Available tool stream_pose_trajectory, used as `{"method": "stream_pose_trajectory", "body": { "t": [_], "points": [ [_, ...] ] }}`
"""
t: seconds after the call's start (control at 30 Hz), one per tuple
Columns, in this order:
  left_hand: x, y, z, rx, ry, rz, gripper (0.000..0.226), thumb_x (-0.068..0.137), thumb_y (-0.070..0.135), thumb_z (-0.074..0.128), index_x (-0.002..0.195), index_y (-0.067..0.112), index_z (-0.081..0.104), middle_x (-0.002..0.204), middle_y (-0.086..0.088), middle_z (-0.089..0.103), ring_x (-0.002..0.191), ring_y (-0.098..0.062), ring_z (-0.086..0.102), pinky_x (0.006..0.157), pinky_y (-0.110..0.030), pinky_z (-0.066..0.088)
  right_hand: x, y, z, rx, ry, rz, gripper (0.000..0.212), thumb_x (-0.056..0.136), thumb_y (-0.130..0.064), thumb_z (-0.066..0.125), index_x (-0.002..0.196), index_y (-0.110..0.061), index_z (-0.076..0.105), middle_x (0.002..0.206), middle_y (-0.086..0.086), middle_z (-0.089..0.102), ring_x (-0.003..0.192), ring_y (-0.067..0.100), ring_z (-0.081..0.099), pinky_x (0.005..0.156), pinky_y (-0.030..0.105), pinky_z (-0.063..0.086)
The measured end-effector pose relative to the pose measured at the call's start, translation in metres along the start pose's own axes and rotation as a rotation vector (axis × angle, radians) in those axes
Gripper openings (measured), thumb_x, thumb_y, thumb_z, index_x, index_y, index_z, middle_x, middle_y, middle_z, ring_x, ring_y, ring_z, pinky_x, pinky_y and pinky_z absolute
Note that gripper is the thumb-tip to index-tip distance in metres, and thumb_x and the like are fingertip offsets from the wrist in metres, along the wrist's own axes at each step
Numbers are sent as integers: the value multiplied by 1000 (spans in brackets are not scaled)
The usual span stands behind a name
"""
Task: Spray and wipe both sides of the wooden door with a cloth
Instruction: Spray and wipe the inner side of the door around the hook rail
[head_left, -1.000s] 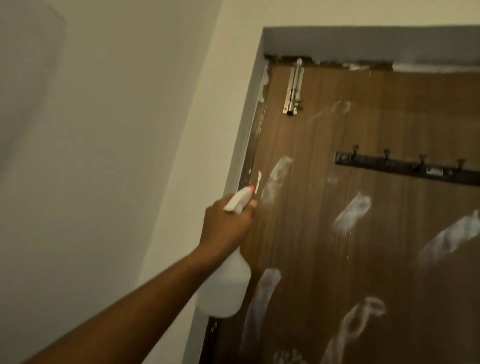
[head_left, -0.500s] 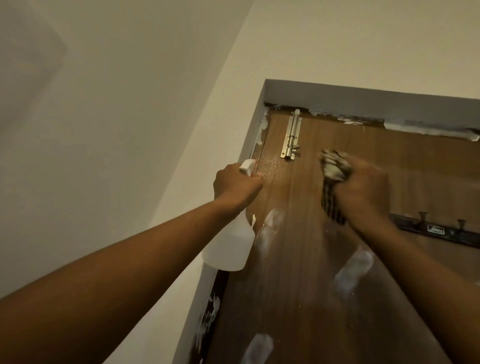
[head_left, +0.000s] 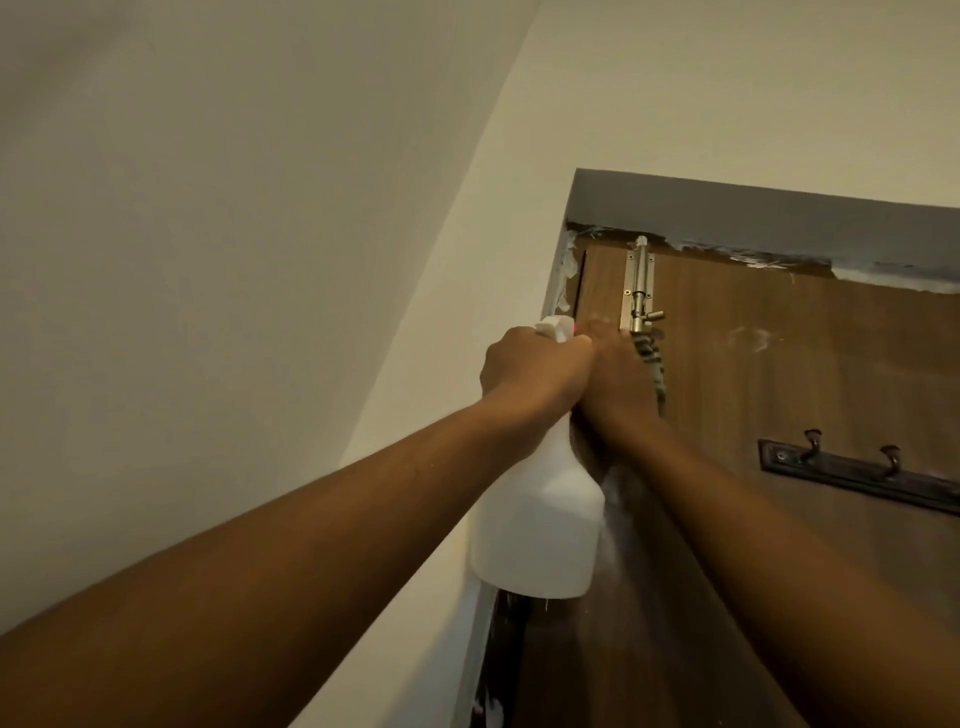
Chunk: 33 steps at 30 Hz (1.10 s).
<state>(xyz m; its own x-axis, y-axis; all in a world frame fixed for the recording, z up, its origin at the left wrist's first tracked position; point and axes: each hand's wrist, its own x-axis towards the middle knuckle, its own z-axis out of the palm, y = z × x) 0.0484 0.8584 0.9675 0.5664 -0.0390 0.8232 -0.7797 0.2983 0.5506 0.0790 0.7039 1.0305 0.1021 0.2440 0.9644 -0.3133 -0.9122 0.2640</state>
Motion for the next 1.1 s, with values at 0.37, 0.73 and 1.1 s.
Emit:
{"method": "stream_pose_trajectory", "body": {
  "t": [0.37,0.73,1.1],
  "points": [
    [29,11,2,-18,-35,17,39,80,36,57,110,11,60,99,-8,67,89,-23,66,79,-35,55,167,5,-18,-378,102,179,27,101,-7,48,118,4,65,129,20,51,120,38,47,94,46,46],
    [6,7,4,-72,-44,-39,40,75,36,59,105,11,61,91,-13,70,83,-31,69,79,-43,58,36,-12,-41,-108,-82,-119,25,99,-12,53,121,-3,61,115,20,64,101,37,63,82,43,52],
    [-19,2,32,-81,-148,-24,45,71,42,56,107,16,61,91,-12,69,85,-30,68,80,-48,57,-62,106,-77,-246,-139,-13,51,94,-10,60,144,-13,50,149,14,47,128,38,52,96,51,49]
  ]
}}
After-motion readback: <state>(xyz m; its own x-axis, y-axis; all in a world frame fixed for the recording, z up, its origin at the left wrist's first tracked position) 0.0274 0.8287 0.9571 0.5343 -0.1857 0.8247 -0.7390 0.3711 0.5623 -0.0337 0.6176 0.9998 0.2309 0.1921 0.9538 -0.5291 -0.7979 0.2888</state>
